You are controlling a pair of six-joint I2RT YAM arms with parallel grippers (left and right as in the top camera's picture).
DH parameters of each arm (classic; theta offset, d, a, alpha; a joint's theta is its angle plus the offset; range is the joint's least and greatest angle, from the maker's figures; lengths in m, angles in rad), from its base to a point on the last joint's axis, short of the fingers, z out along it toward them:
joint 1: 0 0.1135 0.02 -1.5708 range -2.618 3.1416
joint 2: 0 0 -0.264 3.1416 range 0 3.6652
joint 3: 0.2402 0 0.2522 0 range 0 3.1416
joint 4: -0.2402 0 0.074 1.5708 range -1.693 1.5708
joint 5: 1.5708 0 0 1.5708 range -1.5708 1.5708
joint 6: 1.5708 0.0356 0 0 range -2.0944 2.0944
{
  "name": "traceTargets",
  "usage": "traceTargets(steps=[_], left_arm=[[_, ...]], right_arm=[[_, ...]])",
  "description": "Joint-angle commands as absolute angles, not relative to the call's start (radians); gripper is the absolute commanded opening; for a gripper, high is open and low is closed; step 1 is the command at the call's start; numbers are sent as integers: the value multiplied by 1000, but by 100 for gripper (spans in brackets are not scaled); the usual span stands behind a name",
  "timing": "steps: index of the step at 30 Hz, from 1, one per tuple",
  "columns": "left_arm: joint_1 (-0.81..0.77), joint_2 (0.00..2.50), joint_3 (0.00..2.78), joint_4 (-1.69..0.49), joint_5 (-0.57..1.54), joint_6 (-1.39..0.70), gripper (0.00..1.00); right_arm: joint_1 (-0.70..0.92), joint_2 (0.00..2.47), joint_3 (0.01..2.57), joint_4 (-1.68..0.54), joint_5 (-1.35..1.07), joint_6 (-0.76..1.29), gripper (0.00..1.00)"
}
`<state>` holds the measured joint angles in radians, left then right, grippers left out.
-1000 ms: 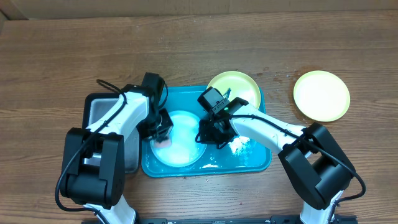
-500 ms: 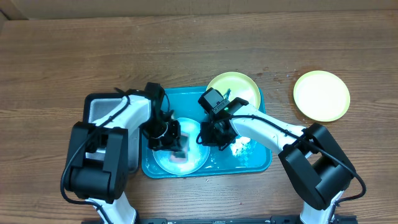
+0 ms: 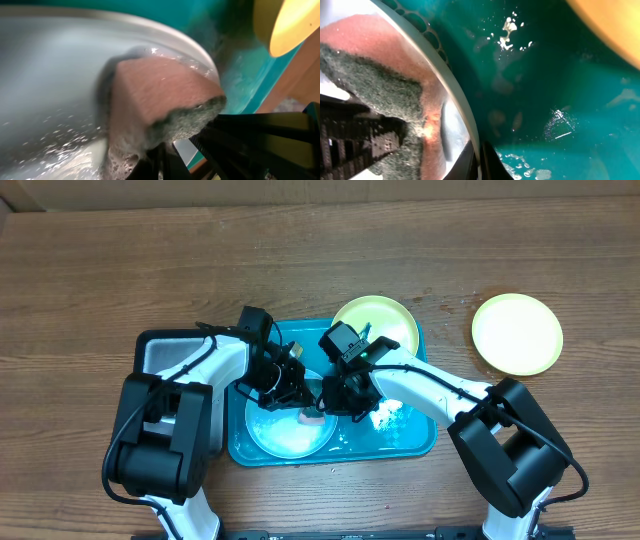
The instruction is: Clean dirty plates on tray and stack at the side
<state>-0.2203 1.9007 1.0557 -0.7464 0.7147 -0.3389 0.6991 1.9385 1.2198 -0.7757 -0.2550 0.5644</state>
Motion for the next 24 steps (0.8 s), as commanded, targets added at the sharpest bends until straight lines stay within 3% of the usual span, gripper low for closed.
traceTargets(steps=[1, 8, 19, 24], left_arm=[[-187, 1902, 1097, -781, 646, -410, 4], [-196, 1860, 1232, -1014, 187, -472, 4], [-240, 1649, 1367, -1221, 29, -488, 4], [-229, 1555, 1370, -1408, -234, -635, 4]], right_arm=[[696, 1944, 1220, -790, -229, 569, 4], [696, 1944, 1220, -788, -229, 568, 4], [696, 1944, 1220, -781, -229, 559, 4], [696, 1934, 1232, -781, -229, 496, 4]])
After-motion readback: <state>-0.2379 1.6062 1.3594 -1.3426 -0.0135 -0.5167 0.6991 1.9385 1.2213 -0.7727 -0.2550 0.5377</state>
